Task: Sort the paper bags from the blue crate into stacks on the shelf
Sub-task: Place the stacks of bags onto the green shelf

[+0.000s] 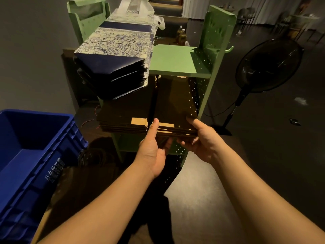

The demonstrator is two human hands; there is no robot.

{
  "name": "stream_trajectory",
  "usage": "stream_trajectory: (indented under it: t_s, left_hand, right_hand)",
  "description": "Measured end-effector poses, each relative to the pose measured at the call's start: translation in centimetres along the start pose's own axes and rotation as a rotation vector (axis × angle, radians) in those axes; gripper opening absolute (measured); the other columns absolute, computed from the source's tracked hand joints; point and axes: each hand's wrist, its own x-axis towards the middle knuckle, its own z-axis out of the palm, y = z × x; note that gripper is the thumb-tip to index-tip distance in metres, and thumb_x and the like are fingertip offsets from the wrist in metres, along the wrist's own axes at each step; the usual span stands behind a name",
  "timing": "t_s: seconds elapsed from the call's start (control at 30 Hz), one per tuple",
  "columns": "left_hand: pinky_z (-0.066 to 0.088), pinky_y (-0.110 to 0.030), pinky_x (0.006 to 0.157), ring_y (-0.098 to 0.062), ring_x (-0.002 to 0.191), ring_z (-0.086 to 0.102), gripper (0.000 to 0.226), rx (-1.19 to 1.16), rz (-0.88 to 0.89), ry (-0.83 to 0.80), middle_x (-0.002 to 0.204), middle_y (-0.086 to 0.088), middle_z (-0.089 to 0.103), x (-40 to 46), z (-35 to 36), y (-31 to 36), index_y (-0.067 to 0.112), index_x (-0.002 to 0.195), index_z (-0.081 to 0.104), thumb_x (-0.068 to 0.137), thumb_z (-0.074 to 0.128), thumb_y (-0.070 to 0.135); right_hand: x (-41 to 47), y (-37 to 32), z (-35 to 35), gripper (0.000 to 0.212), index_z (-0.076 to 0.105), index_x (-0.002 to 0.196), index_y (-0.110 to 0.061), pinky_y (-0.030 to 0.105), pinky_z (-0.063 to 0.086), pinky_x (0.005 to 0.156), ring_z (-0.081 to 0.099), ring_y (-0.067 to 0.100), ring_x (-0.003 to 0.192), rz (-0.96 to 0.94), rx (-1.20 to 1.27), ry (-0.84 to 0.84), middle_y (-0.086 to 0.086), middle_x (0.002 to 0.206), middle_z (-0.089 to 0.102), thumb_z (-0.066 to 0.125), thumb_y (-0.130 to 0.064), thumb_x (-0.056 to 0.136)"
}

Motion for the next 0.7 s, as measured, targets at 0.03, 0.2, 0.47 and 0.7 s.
stream_trajectory:
  t_s: [0.03,0.2,0.47,0.7]
  left_hand:
    - [0.06,-0.035,0.081,-0.027,0.106,0.074,0.051,0.042,0.002,-0.002,0.116,-0.011,0.077,0.0,-0.2,-0.2,0.016,0.124,0.067,0.084,0.077,0.046]
    - [0.06,-0.039,0.085,-0.022,0.104,0.073,0.103,0.248,0.062,0.066,0.114,-0.005,0.076,0.1,-2.2,-1.0,0.015,0.146,0.049,0.058,0.079,0.06]
    - [0.06,-0.038,0.083,-0.023,0.096,0.077,0.049,0.197,0.082,0.019,0.111,-0.004,0.078,0.1,-2.1,-1.7,0.02,0.116,0.062,0.075,0.07,0.045]
    - [0.061,-0.039,0.081,-0.022,0.087,0.079,0.054,0.14,0.057,0.071,0.104,-0.007,0.079,0.9,-1.5,-1.6,0.012,0.116,0.062,0.072,0.074,0.041]
  right_hand:
    - [-0.2,0.3,-0.2,0.041,0.069,0.115,-0.008,0.035,0.062,0.067,0.077,0.031,0.089,-0.016,-0.007,-0.004,0.017,0.112,0.076,0.066,-0.045,0.096]
    - [-0.9,2.7,-1.8,0.04,0.053,0.128,-0.023,0.042,0.063,0.08,0.072,0.023,0.097,-0.328,-0.32,0.269,0.012,0.118,0.067,0.049,-0.053,0.103]
    - [-1.1,4.1,-3.0,0.054,0.06,0.136,-0.036,0.041,0.055,0.104,0.048,0.018,0.129,-0.752,-0.917,0.222,-0.011,0.139,0.037,0.066,-0.056,0.086]
    - [-0.7,3.6,-3.0,0.044,0.064,0.137,-0.022,0.037,0.056,0.101,0.054,0.015,0.122,-0.779,-0.916,0.257,-0.008,0.132,0.047,0.07,-0.029,0.094]
